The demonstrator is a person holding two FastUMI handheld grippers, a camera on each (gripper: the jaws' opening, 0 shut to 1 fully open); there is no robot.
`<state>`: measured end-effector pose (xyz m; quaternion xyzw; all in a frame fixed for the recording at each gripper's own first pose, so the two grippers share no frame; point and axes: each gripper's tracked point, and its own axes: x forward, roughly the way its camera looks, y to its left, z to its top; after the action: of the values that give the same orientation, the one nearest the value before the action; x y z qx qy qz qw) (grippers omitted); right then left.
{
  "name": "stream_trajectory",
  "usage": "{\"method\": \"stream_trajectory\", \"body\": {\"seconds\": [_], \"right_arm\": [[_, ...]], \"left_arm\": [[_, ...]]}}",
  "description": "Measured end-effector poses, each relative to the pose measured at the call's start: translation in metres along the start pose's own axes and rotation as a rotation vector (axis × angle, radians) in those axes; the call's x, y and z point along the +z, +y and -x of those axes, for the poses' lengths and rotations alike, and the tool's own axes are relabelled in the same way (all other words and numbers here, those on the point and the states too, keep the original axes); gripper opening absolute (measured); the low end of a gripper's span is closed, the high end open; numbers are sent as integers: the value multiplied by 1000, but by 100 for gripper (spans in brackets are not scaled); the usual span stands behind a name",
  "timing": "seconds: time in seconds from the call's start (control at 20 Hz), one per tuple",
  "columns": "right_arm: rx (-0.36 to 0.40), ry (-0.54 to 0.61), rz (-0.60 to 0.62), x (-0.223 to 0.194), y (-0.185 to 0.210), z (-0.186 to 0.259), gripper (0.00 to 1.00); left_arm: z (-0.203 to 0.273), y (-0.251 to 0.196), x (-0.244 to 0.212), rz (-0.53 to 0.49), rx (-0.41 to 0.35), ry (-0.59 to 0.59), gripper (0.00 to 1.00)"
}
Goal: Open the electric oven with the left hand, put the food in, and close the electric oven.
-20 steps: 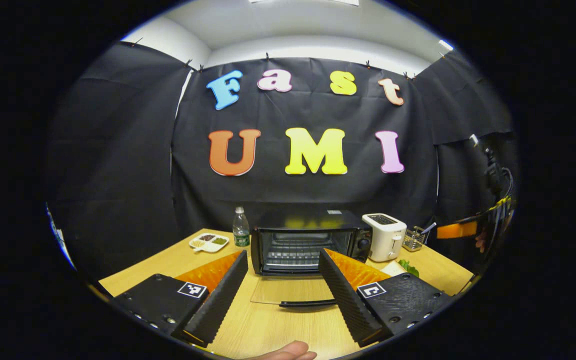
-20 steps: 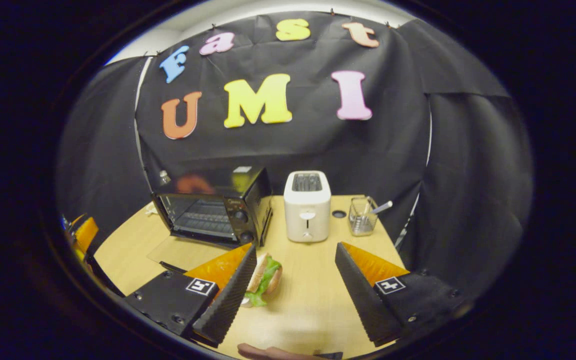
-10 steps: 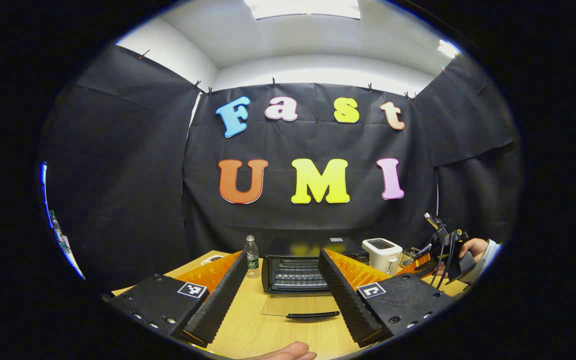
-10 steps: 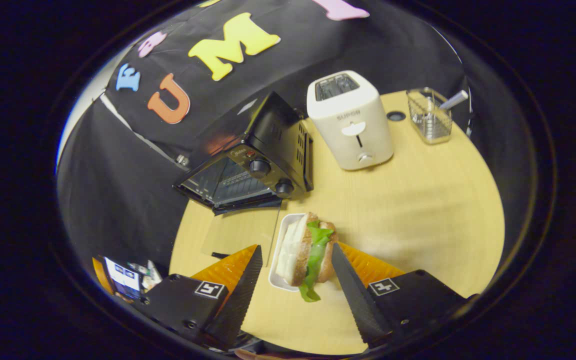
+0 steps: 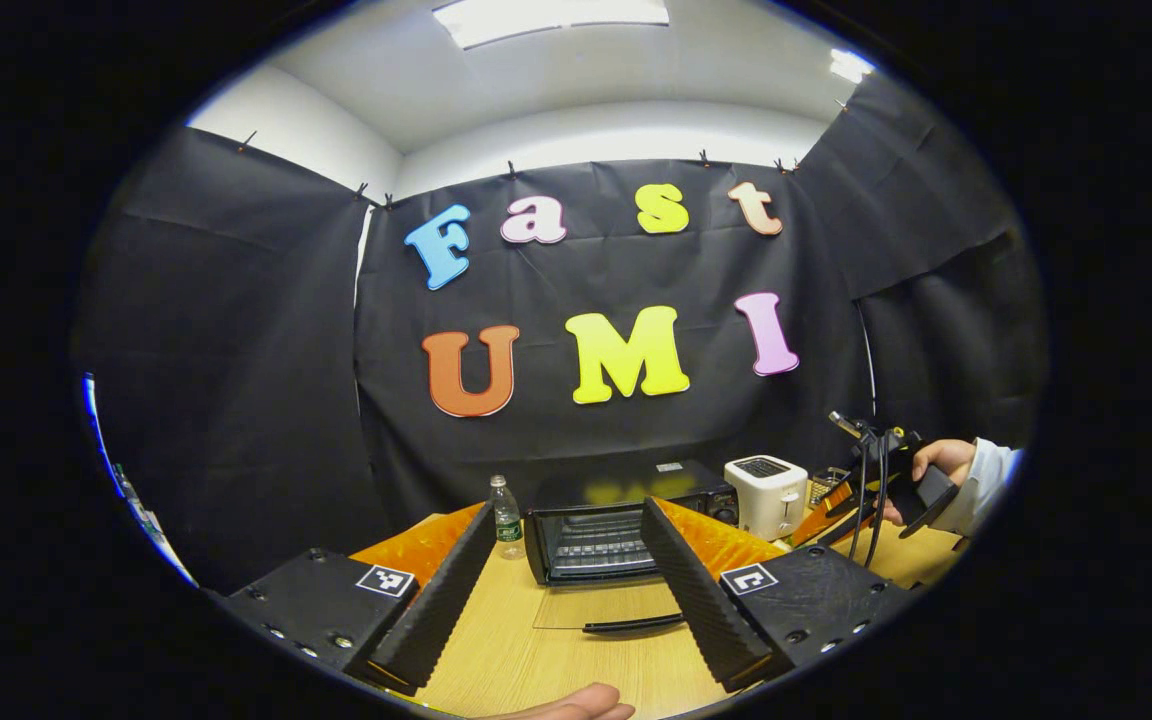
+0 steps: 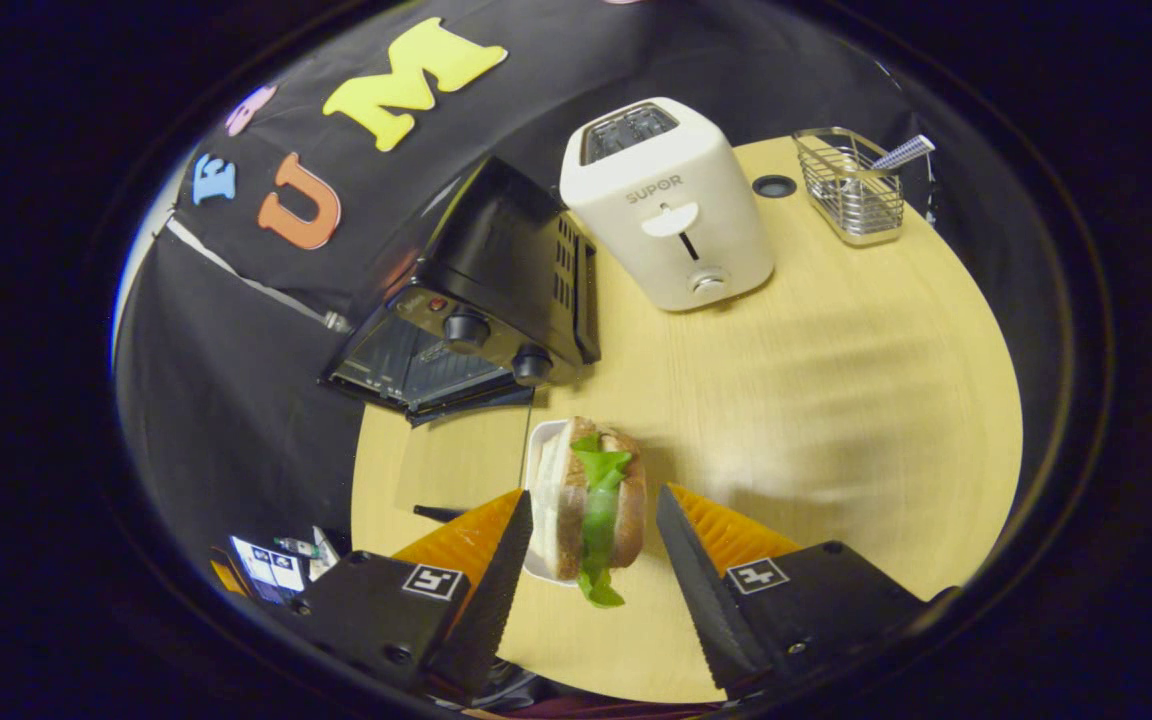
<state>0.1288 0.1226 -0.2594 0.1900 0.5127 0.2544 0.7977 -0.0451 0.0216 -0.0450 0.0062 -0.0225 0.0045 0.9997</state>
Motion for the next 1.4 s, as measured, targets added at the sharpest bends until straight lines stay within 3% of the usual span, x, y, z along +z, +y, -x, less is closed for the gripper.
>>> {"method": "stream_trajectory", "body": {"seconds": [0.25,0.35,0.45,0.55,0.6,0.65,0.75,0.8,1.15,1.4], "right_arm": [[9,50,-5,-1,-9,-19,82],[49,71,-46,-1,-9,-29,81],[106,138,-105,-13,-3,-33,54],[154,161,-144,-18,1,-33,47],[171,160,-158,-18,3,-34,54],[178,155,-164,-20,3,-32,36],[184,137,-175,-23,2,-24,30],[185,120,-181,-23,3,-20,38],[251,-62,-195,-28,39,18,37],[339,-154,-229,-40,85,1,37]], "left_arm": [[-1,-1,-7,15,-5,24,95],[2,-1,-11,14,-12,40,95],[3,3,-14,2,-1,43,95],[5,6,-15,6,5,44,95],[5,6,-16,14,4,46,95],[6,7,-16,24,3,46,95],[6,11,-20,48,3,48,95],[7,12,-20,58,1,49,95],[16,32,-24,78,11,37,95],[17,51,-28,76,35,51,95]]}}
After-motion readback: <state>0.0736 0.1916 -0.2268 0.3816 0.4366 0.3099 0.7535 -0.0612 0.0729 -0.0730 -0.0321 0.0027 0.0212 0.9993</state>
